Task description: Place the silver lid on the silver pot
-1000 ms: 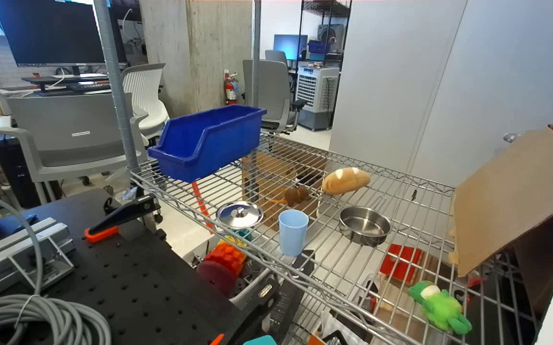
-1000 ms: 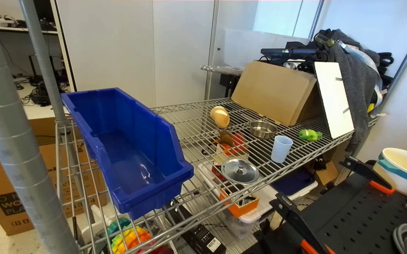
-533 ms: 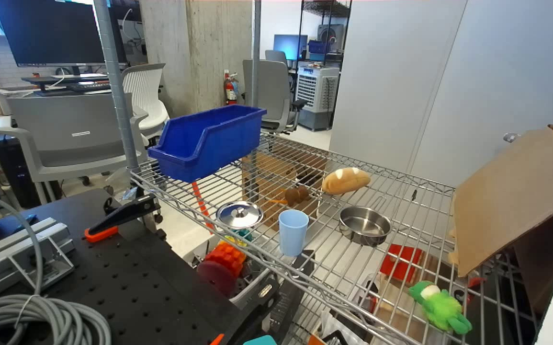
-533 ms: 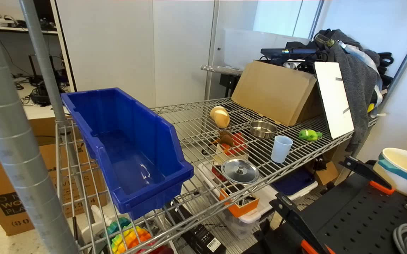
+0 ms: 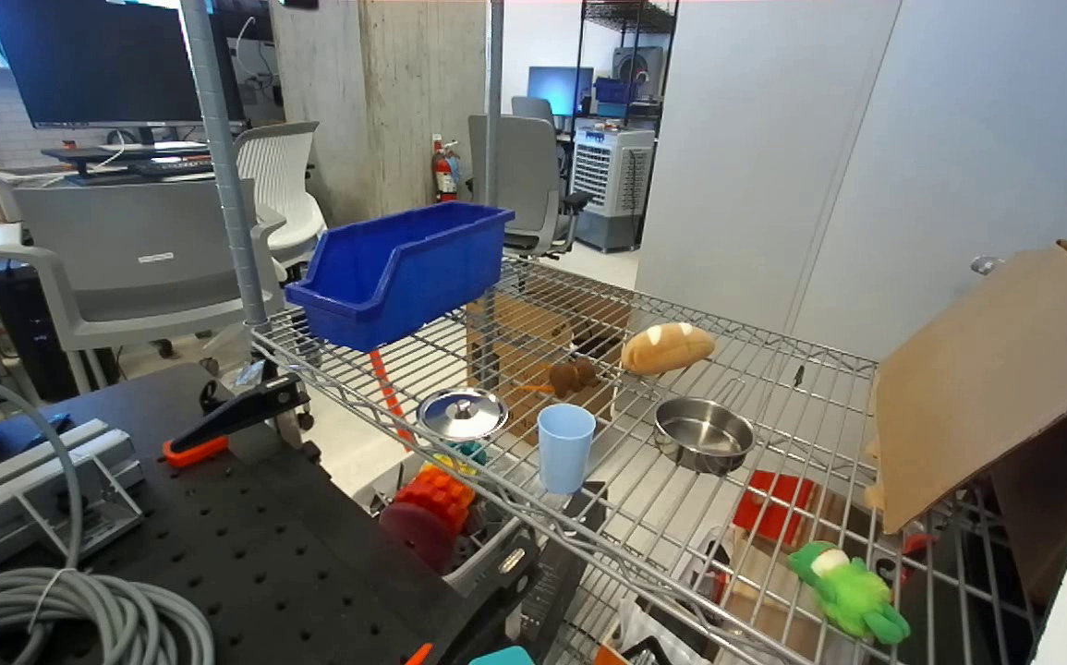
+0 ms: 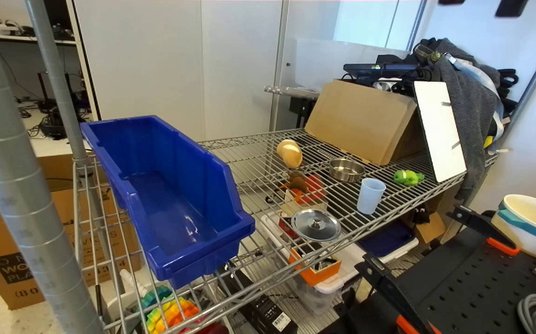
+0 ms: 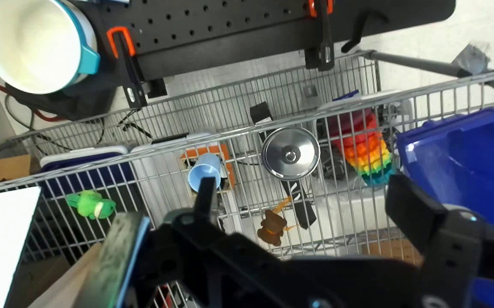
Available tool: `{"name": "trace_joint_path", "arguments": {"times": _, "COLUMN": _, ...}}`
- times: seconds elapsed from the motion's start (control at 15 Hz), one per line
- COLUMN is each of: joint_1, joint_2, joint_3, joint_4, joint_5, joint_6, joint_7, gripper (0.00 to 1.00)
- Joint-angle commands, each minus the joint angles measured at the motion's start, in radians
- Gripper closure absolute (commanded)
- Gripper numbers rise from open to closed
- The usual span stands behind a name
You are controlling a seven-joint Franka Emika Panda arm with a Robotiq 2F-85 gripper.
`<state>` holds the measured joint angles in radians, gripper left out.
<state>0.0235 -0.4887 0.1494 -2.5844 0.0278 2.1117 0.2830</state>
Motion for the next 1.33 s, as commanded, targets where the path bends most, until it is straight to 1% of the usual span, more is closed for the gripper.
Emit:
{"name": "trace_joint_path", "arguments": {"times": 0.0, "joint_1": -0.020, "joint_2": 0.190, "joint_3": -0.010, "joint_4": -0.034, "joint_5": -0.010, "joint_6": 0.280, "joint_7": 0.018, "gripper": 0.00}}
{"name": "trace_joint_path", "arguments": {"times": 0.2, "joint_1": -0.030, "joint_2": 0.382, "joint_3": -0.011, "joint_4": -0.046, "joint_5": -0.021, "joint_6": 0.531, "joint_7": 0.039, "gripper": 0.00}}
{"name": "trace_joint_path", "arguments": {"times": 0.33, "joint_1": -0.019, "joint_2": 0.508, "joint_3": -0.022, "joint_4": -0.028, "joint_5": -0.010, "joint_6": 0.656, "joint_7": 0.043, "gripper": 0.00}}
{"name": "trace_joint_path", "arguments": {"times": 0.4, "joint_1": -0.016, "joint_2": 0.565, "joint_3": -0.028, "joint_4": -0.014, "joint_5": -0.019, "joint_6": 0.699, "joint_7": 0.051, "gripper": 0.00}}
{"name": "trace_joint_path", "arguments": {"times": 0.47, "joint_1": -0.013, "joint_2": 0.624, "joint_3": -0.037, "joint_4": 0.001, "joint_5": -0.051, "joint_6": 0.740, "joint_7": 0.074, "gripper": 0.00}}
{"name": "trace_joint_path", "arguments": {"times": 0.6, "joint_1": 0.020, "joint_2": 0.718, "joint_3": -0.078, "joint_4": 0.036, "joint_5": -0.099, "joint_6": 0.794, "joint_7": 0.105, "gripper": 0.00}}
{"name": "trace_joint_path", "arguments": {"times": 0.73, "joint_1": 0.078, "joint_2": 0.797, "joint_3": -0.141, "joint_4": 0.082, "joint_5": -0.140, "joint_6": 0.816, "joint_7": 0.133, "gripper": 0.00}}
{"name": "trace_joint_path", "arguments": {"times": 0.8, "joint_1": 0.107, "joint_2": 0.829, "joint_3": -0.167, "joint_4": 0.103, "joint_5": -0.143, "joint_6": 0.819, "joint_7": 0.138, "gripper": 0.00}}
{"name": "trace_joint_path", "arguments": {"times": 0.93, "joint_1": 0.153, "joint_2": 0.880, "joint_3": -0.199, "joint_4": 0.145, "joint_5": -0.127, "joint_6": 0.786, "joint_7": 0.139, "gripper": 0.00}}
{"name": "trace_joint_path", "arguments": {"times": 1.07, "joint_1": 0.189, "joint_2": 0.923, "joint_3": -0.213, "joint_4": 0.186, "joint_5": -0.104, "joint_6": 0.755, "joint_7": 0.141, "gripper": 0.00}}
{"name": "trace_joint_path", "arguments": {"times": 1.27, "joint_1": 0.217, "joint_2": 0.968, "joint_3": -0.208, "joint_4": 0.228, "joint_5": -0.076, "joint_6": 0.729, "joint_7": 0.139, "gripper": 0.00}}
